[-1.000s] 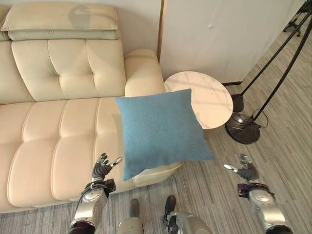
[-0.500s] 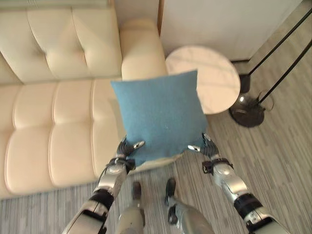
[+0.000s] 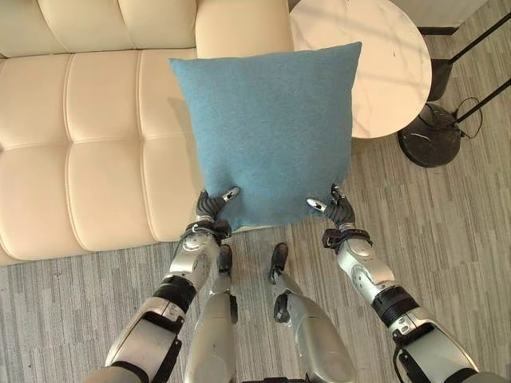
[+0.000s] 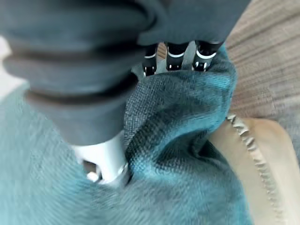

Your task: Pick up all the scattered cushions and arrange them neatly on the sofa.

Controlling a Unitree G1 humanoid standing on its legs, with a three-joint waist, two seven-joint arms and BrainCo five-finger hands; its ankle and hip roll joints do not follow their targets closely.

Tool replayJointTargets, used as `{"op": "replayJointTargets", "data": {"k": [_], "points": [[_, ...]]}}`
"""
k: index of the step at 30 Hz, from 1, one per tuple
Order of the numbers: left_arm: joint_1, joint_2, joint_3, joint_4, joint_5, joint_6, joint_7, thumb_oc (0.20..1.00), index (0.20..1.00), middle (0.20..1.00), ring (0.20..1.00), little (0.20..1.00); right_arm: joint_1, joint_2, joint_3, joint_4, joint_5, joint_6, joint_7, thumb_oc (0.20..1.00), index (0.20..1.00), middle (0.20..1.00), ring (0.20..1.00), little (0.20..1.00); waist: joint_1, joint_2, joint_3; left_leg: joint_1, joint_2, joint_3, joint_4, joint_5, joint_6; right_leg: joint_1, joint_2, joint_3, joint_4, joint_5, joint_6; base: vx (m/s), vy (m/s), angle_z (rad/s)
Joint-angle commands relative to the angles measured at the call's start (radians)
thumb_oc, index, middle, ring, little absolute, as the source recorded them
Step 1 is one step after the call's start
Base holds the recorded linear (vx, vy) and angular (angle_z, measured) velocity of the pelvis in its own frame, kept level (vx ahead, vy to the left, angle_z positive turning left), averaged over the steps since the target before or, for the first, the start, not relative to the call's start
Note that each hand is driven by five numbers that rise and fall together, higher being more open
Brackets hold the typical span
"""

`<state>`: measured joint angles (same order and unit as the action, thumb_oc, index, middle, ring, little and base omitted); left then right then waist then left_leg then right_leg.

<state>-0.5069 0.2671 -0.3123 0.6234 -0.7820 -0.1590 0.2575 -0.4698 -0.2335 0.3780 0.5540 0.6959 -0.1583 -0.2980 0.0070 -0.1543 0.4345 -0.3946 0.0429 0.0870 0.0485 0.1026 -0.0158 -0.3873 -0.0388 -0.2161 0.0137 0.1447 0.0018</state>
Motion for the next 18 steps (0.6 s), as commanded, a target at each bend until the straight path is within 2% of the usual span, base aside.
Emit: {"op": "replayJointTargets", "data": {"k": [1, 8, 16, 17, 18], "points": [[0.007, -0.170, -0.118, -0.093, -0.101, 0.015, -0.107, 0.200, 0.200, 0.200, 0.200, 0.200, -0.006, 0.167, 0.109, -0.144, 0.063, -0.017, 0.138, 0.200, 0.200, 0.200, 0.200, 0.200, 0.016, -0.003, 0.000, 0.039, 0.008, -0.031, -0.037, -0.042, -0.022, 0.027, -0.058, 0.079, 0.049, -0.106, 0.092, 0.00, 0.000, 0.00], [0.025, -0.150, -0.130, -0.219, -0.099, -0.008, -0.114, 0.200, 0.200, 0.200, 0.200, 0.200, 0.015, 0.130, 0.082, -0.261, 0.032, -0.044, 0.143, 0.200, 0.200, 0.200, 0.200, 0.200, 0.013, 0.007, 0.000, 0.071, 0.002, -0.030, -0.068, -0.038, -0.022, 0.050, -0.064, 0.078, 0.036, -0.103, 0.095, 0.00, 0.000, 0.00], [0.054, -0.135, -0.122, -0.241, -0.058, -0.007, -0.102, 0.200, 0.200, 0.200, 0.200, 0.200, 0.039, 0.121, 0.074, -0.271, -0.007, -0.045, 0.130, 0.200, 0.200, 0.200, 0.200, 0.200, 0.015, 0.015, 0.013, 0.077, -0.004, -0.028, -0.066, -0.041, -0.018, 0.055, -0.068, 0.081, 0.037, -0.102, 0.093, 0.00, 0.004, 0.00], [0.069, -0.126, -0.113, -0.239, -0.041, -0.005, -0.103, 0.200, 0.200, 0.200, 0.200, 0.200, 0.035, 0.081, 0.077, -0.288, -0.126, -0.027, 0.110, 0.231, 0.231, 0.231, 0.231, 0.231, 0.015, 0.013, 0.011, 0.080, -0.006, -0.028, -0.066, -0.042, -0.016, 0.058, -0.069, 0.082, 0.037, -0.103, 0.093, 0.00, 0.000, 0.00], [0.080, -0.118, -0.103, -0.242, -0.029, -0.002, -0.104, 0.200, 0.200, 0.200, 0.200, 0.200, 0.035, 0.039, 0.068, -0.303, -0.239, -0.002, 0.085, 0.683, 0.683, 0.683, 0.683, 0.683, 0.013, 0.010, 0.008, 0.081, -0.006, -0.030, -0.065, -0.043, -0.015, 0.059, -0.069, 0.082, 0.038, -0.104, 0.094, 0.00, 0.000, 0.00]]}}
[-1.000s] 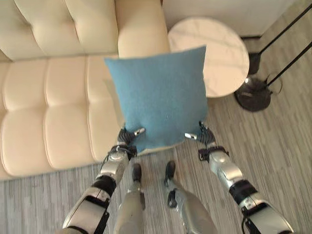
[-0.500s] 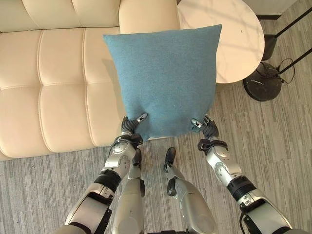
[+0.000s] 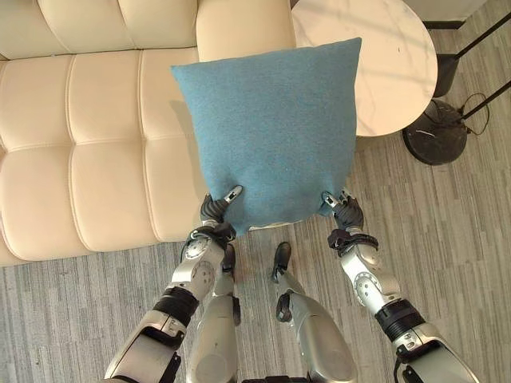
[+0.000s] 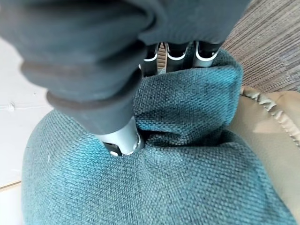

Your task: Pick up all the scattered cushions and arrange them neatly on the sofa.

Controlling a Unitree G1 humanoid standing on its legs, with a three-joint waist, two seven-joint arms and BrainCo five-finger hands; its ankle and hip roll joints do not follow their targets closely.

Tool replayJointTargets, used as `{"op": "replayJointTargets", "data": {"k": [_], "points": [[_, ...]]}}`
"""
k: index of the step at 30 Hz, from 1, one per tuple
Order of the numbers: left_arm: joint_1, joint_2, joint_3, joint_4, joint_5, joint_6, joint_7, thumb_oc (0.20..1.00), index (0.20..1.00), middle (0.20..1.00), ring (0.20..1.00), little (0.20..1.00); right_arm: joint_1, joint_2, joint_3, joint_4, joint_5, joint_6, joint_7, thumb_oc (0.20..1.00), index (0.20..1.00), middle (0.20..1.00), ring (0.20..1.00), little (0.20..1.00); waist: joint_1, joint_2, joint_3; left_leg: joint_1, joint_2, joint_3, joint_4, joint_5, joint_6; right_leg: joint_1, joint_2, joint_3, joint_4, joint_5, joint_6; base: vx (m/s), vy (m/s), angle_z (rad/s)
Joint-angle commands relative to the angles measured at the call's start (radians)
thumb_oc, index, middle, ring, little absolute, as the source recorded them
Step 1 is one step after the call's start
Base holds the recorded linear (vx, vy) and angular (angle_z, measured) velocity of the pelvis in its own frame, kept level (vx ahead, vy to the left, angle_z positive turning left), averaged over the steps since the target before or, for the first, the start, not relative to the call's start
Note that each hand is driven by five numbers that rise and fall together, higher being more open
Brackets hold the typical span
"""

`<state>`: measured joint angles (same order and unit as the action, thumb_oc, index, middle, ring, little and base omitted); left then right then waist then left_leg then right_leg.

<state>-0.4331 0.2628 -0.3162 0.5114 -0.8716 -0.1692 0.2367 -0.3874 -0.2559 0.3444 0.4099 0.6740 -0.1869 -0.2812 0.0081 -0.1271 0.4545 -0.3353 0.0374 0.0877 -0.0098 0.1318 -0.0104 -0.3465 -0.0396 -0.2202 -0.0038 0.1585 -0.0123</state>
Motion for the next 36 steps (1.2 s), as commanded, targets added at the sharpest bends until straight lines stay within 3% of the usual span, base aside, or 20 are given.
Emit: {"op": "replayJointTargets", "data": {"k": [1, 3, 5, 11, 22, 33, 34, 36], "points": [[0.027, -0.104, -0.086, -0.137, 0.076, 0.010, -0.079, 0.200, 0.200, 0.200, 0.200, 0.200, -0.030, 0.000, 0.063, -0.164, -0.373, 0.071, 0.026, 1.000, 1.000, 1.000, 1.000, 1.000, 0.011, -0.021, -0.017, 0.021, -0.001, -0.034, -0.004, -0.076, -0.018, 0.021, -0.068, 0.085, 0.055, -0.120, 0.108, 0.00, 0.000, 0.00], [0.036, -0.097, -0.080, -0.142, 0.090, 0.012, -0.075, 0.200, 0.200, 0.200, 0.200, 0.200, -0.021, -0.025, 0.027, -0.143, -0.424, 0.091, -0.005, 1.000, 1.000, 1.000, 1.000, 1.000, 0.010, -0.023, -0.019, 0.019, -0.001, -0.037, 0.001, -0.079, -0.016, 0.023, -0.070, 0.084, 0.055, -0.120, 0.108, 0.00, -0.016, 0.02], [0.048, -0.068, -0.058, -0.144, 0.123, 0.015, -0.058, 0.200, 0.200, 0.200, 0.200, 0.200, -0.050, -0.061, -0.088, -0.022, -0.430, 0.111, -0.104, 1.000, 1.000, 1.000, 1.000, 1.000, 0.014, -0.027, -0.018, 0.008, -0.008, -0.046, 0.014, -0.083, -0.013, 0.021, -0.070, 0.084, 0.056, -0.120, 0.106, 0.00, -0.038, 0.11], [0.057, -0.048, -0.044, -0.143, 0.121, 0.011, -0.051, 0.200, 0.200, 0.200, 0.200, 0.200, -0.175, -0.075, -0.146, 0.122, -0.360, 0.114, -0.163, 1.000, 1.000, 1.000, 1.000, 1.000, 0.030, -0.023, -0.012, 0.006, -0.013, -0.053, 0.011, -0.083, -0.010, 0.020, -0.066, 0.083, 0.058, -0.122, 0.104, 0.00, -0.011, 0.06], [0.058, -0.026, -0.074, -0.165, 0.104, 0.008, -0.052, 0.200, 0.200, 0.200, 0.200, 0.200, -0.341, -0.032, -0.062, 0.278, -0.269, 0.123, -0.133, 1.000, 1.000, 1.000, 1.000, 1.000, 0.073, 0.013, 0.005, -0.021, -0.026, -0.065, 0.028, -0.079, -0.010, 0.000, -0.071, 0.077, 0.074, -0.125, 0.097, 0.00, -0.002, 0.02], [0.018, -0.047, -0.086, -0.139, 0.075, -0.007, -0.062, 0.200, 0.200, 0.200, 0.200, 0.200, -0.340, 0.088, 0.071, 0.285, -0.083, 0.116, 0.023, 1.000, 1.000, 1.000, 1.000, 1.000, 0.097, 0.046, 0.012, -0.046, -0.034, -0.082, 0.023, -0.064, -0.016, -0.024, -0.077, 0.063, 0.088, -0.139, 0.093, 0.01, -0.007, 0.03], [-0.001, -0.053, -0.093, -0.138, 0.066, -0.012, -0.066, 0.200, 0.200, 0.200, 0.200, 0.200, -0.353, 0.092, 0.096, 0.276, -0.066, 0.114, 0.050, 0.200, 0.200, 0.200, 0.200, 0.200, 0.102, 0.050, 0.015, -0.048, -0.035, -0.085, 0.021, -0.061, -0.019, -0.024, -0.078, 0.057, 0.089, -0.140, 0.093, 0.00, -0.025, 0.07], [-0.013, -0.057, -0.093, -0.136, 0.057, -0.016, -0.067, 0.200, 0.200, 0.200, 0.200, 0.200, -0.359, 0.095, 0.100, 0.261, -0.043, 0.104, 0.059, 0.200, 0.200, 0.200, 0.200, 0.200, 0.103, 0.052, 0.017, -0.047, -0.035, -0.087, 0.015, -0.058, -0.021, -0.023, -0.079, 0.054, 0.089, -0.141, 0.094, 0.00, -0.021, 0.10]]}}
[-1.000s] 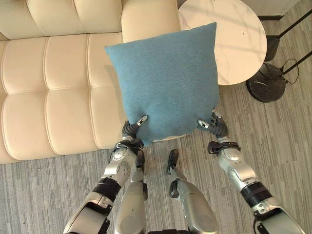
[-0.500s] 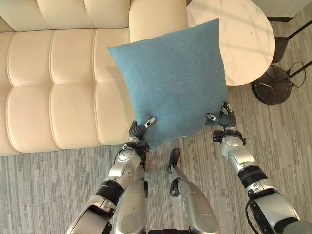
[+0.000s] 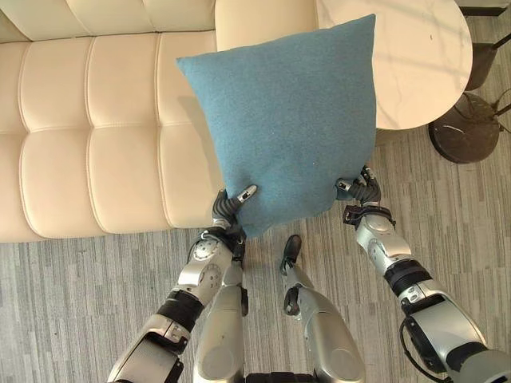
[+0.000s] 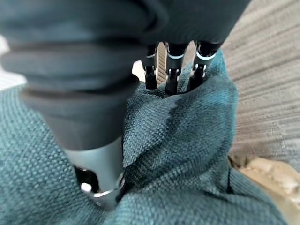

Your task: Pick up all the scattered cushions and arrange them neatly on the sofa.

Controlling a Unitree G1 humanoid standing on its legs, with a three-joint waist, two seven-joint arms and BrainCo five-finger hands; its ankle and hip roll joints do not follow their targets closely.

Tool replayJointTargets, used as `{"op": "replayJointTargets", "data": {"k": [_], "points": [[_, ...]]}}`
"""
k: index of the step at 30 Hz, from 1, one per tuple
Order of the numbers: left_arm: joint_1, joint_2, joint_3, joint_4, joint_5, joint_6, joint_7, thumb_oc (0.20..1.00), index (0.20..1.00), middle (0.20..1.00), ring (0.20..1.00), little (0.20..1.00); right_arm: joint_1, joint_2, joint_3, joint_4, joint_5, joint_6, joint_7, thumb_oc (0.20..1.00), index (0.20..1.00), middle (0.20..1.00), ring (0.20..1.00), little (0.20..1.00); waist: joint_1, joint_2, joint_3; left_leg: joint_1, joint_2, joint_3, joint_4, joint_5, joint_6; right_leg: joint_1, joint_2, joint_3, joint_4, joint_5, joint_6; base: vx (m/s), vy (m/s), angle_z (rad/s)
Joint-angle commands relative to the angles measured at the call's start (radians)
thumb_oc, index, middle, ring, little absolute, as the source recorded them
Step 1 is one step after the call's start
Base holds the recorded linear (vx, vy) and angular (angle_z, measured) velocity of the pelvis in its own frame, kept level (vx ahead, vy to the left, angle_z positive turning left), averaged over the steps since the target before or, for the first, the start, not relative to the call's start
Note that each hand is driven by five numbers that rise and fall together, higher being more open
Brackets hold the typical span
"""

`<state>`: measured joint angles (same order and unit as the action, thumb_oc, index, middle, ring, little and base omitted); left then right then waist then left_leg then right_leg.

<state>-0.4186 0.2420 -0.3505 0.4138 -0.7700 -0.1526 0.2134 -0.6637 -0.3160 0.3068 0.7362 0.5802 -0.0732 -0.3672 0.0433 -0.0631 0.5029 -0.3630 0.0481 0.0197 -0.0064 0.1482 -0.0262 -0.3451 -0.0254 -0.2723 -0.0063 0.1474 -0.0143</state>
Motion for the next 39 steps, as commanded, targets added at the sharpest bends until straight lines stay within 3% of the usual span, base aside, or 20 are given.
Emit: {"op": "replayJointTargets", "data": {"k": [1, 7, 20, 30, 34, 35, 38, 39], "points": [[-0.027, -0.036, -0.059, -0.038, -0.044, -0.033, -0.043, 0.200, 0.200, 0.200, 0.200, 0.200, -0.082, 0.155, 0.137, -0.066, 0.051, -0.010, 0.145, 0.200, 0.200, 0.200, 0.200, 0.200, 0.067, -0.012, -0.031, -0.019, -0.045, -0.019, 0.012, -0.074, -0.005, -0.024, -0.094, 0.106, 0.092, -0.130, 0.096, 0.00, -0.007, 0.09], [-0.040, -0.053, -0.049, -0.045, -0.063, -0.039, -0.031, 0.200, 0.200, 0.200, 0.200, 0.200, -0.044, 0.208, 0.112, -0.144, 0.157, -0.072, 0.154, 0.200, 0.200, 0.200, 0.200, 0.200, 0.063, -0.007, -0.029, -0.007, -0.045, -0.020, 0.002, -0.074, -0.006, -0.022, -0.091, 0.107, 0.095, -0.133, 0.097, 0.00, 0.000, 0.01], [0.000, -0.060, -0.039, -0.089, -0.054, -0.043, -0.033, 0.200, 0.200, 0.200, 0.200, 0.200, 0.087, 0.266, 0.146, -0.318, 0.312, -0.122, 0.233, 0.200, 0.200, 0.200, 0.200, 0.200, 0.046, -0.010, -0.063, 0.036, -0.039, -0.009, -0.022, -0.077, -0.009, 0.011, -0.090, 0.111, 0.085, -0.135, 0.100, 0.00, 0.000, 0.00], [0.190, -0.016, 0.027, -0.270, -0.014, -0.035, -0.075, 0.200, 0.200, 0.200, 0.200, 0.200, 0.327, 0.214, 0.170, -0.545, 0.284, -0.108, 0.332, 0.200, 0.200, 0.200, 0.200, 0.200, 0.022, -0.031, -0.169, 0.127, -0.037, 0.002, -0.055, -0.094, -0.005, 0.111, -0.086, 0.103, 0.038, -0.130, 0.111, 0.05, 0.023, 0.01], [0.222, -0.002, 0.041, -0.278, -0.010, -0.033, -0.095, 0.200, 0.200, 0.200, 0.200, 0.200, 0.347, 0.145, 0.161, -0.586, 0.132, -0.093, 0.311, 0.200, 0.200, 0.200, 0.200, 0.200, 0.015, -0.033, -0.201, 0.149, -0.038, 0.000, -0.061, -0.099, -0.005, 0.138, -0.088, 0.096, 0.028, -0.132, 0.114, 0.05, 0.021, 0.03], [0.227, 0.000, 0.045, -0.270, -0.006, -0.029, -0.096, 0.200, 0.200, 0.200, 0.200, 0.200, 0.351, 0.118, 0.147, -0.584, 0.044, -0.075, 0.290, 1.000, 1.000, 1.000, 1.000, 1.000, 0.012, -0.034, -0.211, 0.149, -0.038, 0.000, -0.062, -0.099, -0.004, 0.141, -0.090, 0.094, 0.025, -0.132, 0.115, 0.05, 0.009, 0.05], [0.244, 0.024, 0.054, -0.240, 0.046, -0.009, -0.077, 0.200, 0.200, 0.200, 0.200, 0.200, 0.344, 0.028, 0.041, -0.505, -0.273, 0.001, 0.154, 1.000, 1.000, 1.000, 1.000, 1.000, 0.004, -0.034, -0.226, 0.143, -0.041, -0.004, -0.057, -0.103, 0.002, 0.140, -0.093, 0.089, 0.024, -0.136, 0.117, 0.03, 0.001, 0.01], [0.244, 0.031, 0.054, -0.236, 0.054, -0.008, -0.074, 0.200, 0.200, 0.200, 0.200, 0.200, 0.329, 0.018, 0.020, -0.466, -0.295, 0.010, 0.120, 1.000, 1.000, 1.000, 1.000, 1.000, 0.005, -0.033, -0.222, 0.143, -0.042, -0.004, -0.055, -0.105, 0.003, 0.139, -0.093, 0.090, 0.027, -0.138, 0.116, 0.00, 0.000, 0.00]]}}
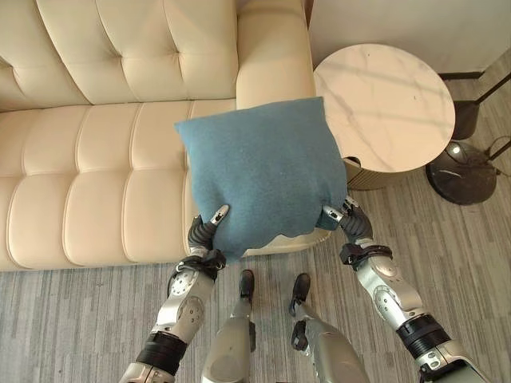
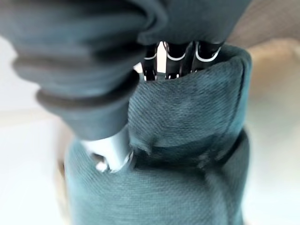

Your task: Pick up all the scattered cushions and arrange them neatly on the sofa.

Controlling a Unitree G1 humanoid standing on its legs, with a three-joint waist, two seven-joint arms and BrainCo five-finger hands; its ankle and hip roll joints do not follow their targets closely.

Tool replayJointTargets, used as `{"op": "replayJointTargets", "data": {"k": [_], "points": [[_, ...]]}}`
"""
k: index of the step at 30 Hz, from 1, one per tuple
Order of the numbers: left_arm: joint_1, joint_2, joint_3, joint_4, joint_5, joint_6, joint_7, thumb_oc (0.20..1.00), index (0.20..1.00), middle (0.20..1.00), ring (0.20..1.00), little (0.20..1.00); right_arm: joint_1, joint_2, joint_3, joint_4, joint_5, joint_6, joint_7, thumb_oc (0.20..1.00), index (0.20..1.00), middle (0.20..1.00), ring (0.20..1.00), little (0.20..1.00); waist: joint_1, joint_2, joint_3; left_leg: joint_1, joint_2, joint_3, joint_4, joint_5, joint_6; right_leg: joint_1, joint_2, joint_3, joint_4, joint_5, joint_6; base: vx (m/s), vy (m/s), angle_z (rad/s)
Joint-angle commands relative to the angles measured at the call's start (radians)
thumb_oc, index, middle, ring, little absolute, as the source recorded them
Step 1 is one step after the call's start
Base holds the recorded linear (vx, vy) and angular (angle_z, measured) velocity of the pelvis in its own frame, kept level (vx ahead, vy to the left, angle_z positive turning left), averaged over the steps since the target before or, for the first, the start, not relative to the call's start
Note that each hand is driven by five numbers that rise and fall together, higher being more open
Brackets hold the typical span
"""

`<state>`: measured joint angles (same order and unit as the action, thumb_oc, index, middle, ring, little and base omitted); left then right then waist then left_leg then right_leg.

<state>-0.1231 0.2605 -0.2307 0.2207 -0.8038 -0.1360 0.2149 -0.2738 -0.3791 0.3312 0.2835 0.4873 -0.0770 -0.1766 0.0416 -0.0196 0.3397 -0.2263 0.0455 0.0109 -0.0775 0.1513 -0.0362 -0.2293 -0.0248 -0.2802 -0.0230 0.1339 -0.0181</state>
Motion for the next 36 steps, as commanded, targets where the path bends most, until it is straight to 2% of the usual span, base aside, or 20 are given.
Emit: {"op": "replayJointTargets", "data": {"k": [1, 5, 8, 9, 10, 14, 16, 20, 23, 30, 36], "points": [[-0.051, 0.023, -0.066, -0.037, 0.100, -0.025, -0.069, 0.200, 0.200, 0.200, 0.200, 0.200, -0.090, 0.072, -0.031, 0.045, -0.212, 0.026, -0.101, 1.000, 1.000, 1.000, 1.000, 1.000, 0.008, -0.076, -0.058, -0.005, -0.042, 0.004, 0.020, -0.105, 0.015, 0.014, -0.095, 0.099, 0.044, -0.122, 0.119, -0.03, -0.002, 0.02], [-0.020, 0.076, -0.065, -0.058, 0.103, -0.027, -0.079, 0.200, 0.200, 0.200, 0.200, 0.200, -0.319, -0.014, -0.089, 0.379, -0.215, 0.084, -0.194, 1.000, 1.000, 1.000, 1.000, 1.000, 0.036, -0.068, -0.030, -0.024, -0.050, 0.001, 0.024, -0.101, 0.017, -0.008, -0.094, 0.114, 0.063, -0.126, 0.111, -0.04, 0.004, 0.02], [-0.015, 0.106, -0.073, -0.070, 0.097, -0.030, -0.095, 0.200, 0.200, 0.200, 0.200, 0.200, -0.504, -0.082, -0.065, 0.602, -0.257, 0.135, -0.212, 1.000, 1.000, 1.000, 1.000, 1.000, 0.058, -0.054, 0.002, -0.047, -0.050, -0.001, 0.028, -0.094, 0.016, -0.036, -0.092, 0.123, 0.084, -0.132, 0.104, -0.05, 0.017, -0.03], [-0.016, 0.106, -0.072, -0.070, 0.097, -0.030, -0.095, 0.200, 0.200, 0.200, 0.200, 0.200, -0.506, -0.082, -0.064, 0.604, -0.257, 0.134, -0.212, 1.000, 1.000, 1.000, 1.000, 1.000, 0.058, -0.054, 0.003, -0.048, -0.050, -0.001, 0.029, -0.094, 0.016, -0.036, -0.092, 0.123, 0.085, -0.132, 0.104, -0.05, 0.005, -0.01], [-0.017, 0.123, -0.080, -0.078, 0.101, -0.037, -0.096, 0.200, 0.200, 0.200, 0.200, 0.200, -0.591, -0.104, -0.051, 0.728, -0.267, 0.158, -0.220, 1.000, 1.000, 1.000, 1.000, 1.000, 0.069, -0.043, 0.021, -0.068, -0.051, -0.004, 0.037, -0.091, 0.016, -0.056, -0.093, 0.124, 0.100, -0.137, 0.101, -0.03, -0.001, 0.01], [-0.020, 0.144, -0.087, -0.082, 0.112, -0.045, -0.100, 0.200, 0.200, 0.200, 0.200, 0.200, -0.716, -0.147, -0.027, 0.890, -0.259, 0.167, -0.216, 1.000, 1.000, 1.000, 1.000, 1.000, 0.081, -0.028, 0.048, -0.106, -0.053, -0.009, 0.053, -0.082, 0.014, -0.094, -0.092, 0.118, 0.123, -0.143, 0.097, -0.02, -0.007, 0.04], [-0.026, 0.149, -0.077, -0.081, 0.113, -0.053, -0.099, 0.200, 0.200, 0.200, 0.200, 0.200, -0.790, -0.209, 0.013, 0.940, -0.291, 0.175, -0.205, 1.000, 1.000, 1.000, 1.000, 1.000, 0.090, -0.022, 0.058, -0.129, -0.052, -0.010, 0.053, -0.074, 0.009, -0.117, -0.090, 0.109, 0.129, -0.145, 0.097, 0.00, -0.017, 0.13], [-0.046, 0.143, -0.066, -0.063, 0.126, -0.058, -0.093, 0.200, 0.200, 0.200, 0.200, 0.200, -0.910, -0.297, 0.086, 0.921, -0.293, 0.159, -0.220, 1.000, 1.000, 1.000, 1.000, 1.000, 0.090, -0.028, 0.055, -0.139, -0.046, -0.014, 0.035, -0.061, 0.000, -0.135, -0.082, 0.099, 0.128, -0.148, 0.098, 0.03, -0.022, 0.12], [-0.055, 0.141, -0.074, -0.058, 0.132, -0.053, -0.092, 0.200, 0.200, 0.200, 0.200, 0.200, -0.918, -0.291, 0.090, 0.887, -0.253, 0.138, -0.222, 1.000, 1.000, 1.000, 1.000, 1.000, 0.087, -0.034, 0.050, -0.128, -0.043, -0.017, 0.025, -0.061, -0.002, -0.127, -0.079, 0.099, 0.127, -0.151, 0.098, 0.05, -0.014, 0.02], [-0.067, 0.127, -0.069, -0.046, 0.149, -0.036, -0.073, 0.200, 0.200, 0.200, 0.200, 0.200, -0.778, -0.173, 0.050, 0.628, -0.149, 0.085, -0.206, 1.000, 1.000, 1.000, 1.000, 1.000, 0.064, -0.043, 0.045, -0.095, -0.037, -0.011, 0.009, -0.069, 0.000, -0.116, -0.070, 0.114, 0.125, -0.156, 0.091, 0.01, -0.012, 0.04], [-0.063, 0.105, -0.054, -0.033, 0.158, -0.016, -0.064, 0.200, 0.200, 0.200, 0.200, 0.200, -0.557, -0.061, 0.026, 0.409, -0.158, 0.084, -0.165, 1.000, 1.000, 1.000, 1.000, 1.000, 0.047, -0.041, 0.042, -0.082, -0.033, -0.009, 0.009, -0.074, 0.002, -0.107, -0.071, 0.116, 0.125, -0.160, 0.088, 0.00, -0.025, -0.07]]}}
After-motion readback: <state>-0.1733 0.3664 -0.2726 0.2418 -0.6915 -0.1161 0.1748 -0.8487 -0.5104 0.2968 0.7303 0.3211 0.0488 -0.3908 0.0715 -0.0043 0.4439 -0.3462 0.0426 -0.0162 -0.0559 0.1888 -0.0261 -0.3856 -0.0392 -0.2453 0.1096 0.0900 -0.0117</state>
